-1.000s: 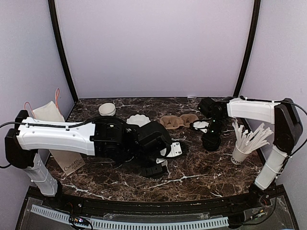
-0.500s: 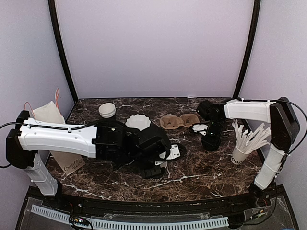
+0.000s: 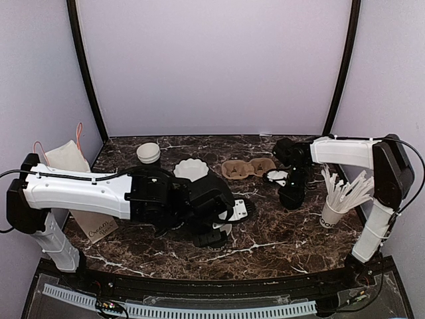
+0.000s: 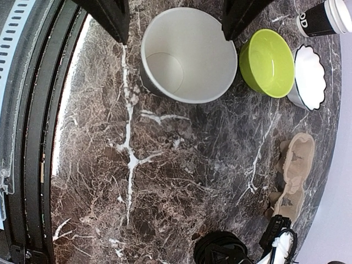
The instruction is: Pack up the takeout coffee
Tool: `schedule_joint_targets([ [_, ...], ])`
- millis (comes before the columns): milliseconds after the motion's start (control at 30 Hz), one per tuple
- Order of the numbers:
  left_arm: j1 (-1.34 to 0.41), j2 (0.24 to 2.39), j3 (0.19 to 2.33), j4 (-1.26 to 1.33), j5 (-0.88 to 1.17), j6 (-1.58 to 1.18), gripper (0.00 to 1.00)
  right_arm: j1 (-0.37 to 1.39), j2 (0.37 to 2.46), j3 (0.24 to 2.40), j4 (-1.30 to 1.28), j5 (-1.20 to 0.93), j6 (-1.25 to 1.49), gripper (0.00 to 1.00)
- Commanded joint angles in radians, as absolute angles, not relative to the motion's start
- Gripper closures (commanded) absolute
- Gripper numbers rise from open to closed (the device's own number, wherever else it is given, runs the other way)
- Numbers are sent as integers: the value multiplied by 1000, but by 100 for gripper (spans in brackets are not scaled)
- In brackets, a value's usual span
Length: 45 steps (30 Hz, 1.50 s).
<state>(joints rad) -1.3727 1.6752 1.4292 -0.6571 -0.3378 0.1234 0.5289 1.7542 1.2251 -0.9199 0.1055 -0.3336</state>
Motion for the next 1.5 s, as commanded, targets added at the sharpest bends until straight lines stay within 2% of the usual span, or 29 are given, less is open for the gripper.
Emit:
schedule_joint_targets([
  [0, -1373, 1610, 1415, -628, -370, 124, 40, 525, 1710, 1264, -943, 105, -327, 96],
  [200, -1334, 1593, 1423, -571, -397, 110, 39, 525, 1661, 1333, -993, 55, -344, 97],
  [333, -1280, 1532, 1379, -428, -420, 113, 24, 525, 1625, 1420, -1024, -125, -388, 97],
  [467, -1217, 1426, 1281, -115, -420, 154, 12, 526, 1618, 1577, -1041, -386, -410, 97],
  [633, -1161, 1342, 1152, 286, -377, 254, 8, 526, 1666, 1835, -1091, -642, -411, 97],
  [733, -1114, 1317, 1055, 526, -267, 262, 5, 526, 1663, 1913, -1085, -814, -410, 97],
  [833, -1064, 1325, 1016, 649, -165, 229, 4, 529, 1629, 1909, -1039, -948, -398, 96],
  [1000, -1019, 1388, 999, 811, 62, 160, 5, 531, 1540, 1817, -935, -1035, -376, 95],
  [1467, -991, 1569, 1141, 841, 268, -82, 1, 552, 1489, 1759, -997, -1134, -452, 95],
])
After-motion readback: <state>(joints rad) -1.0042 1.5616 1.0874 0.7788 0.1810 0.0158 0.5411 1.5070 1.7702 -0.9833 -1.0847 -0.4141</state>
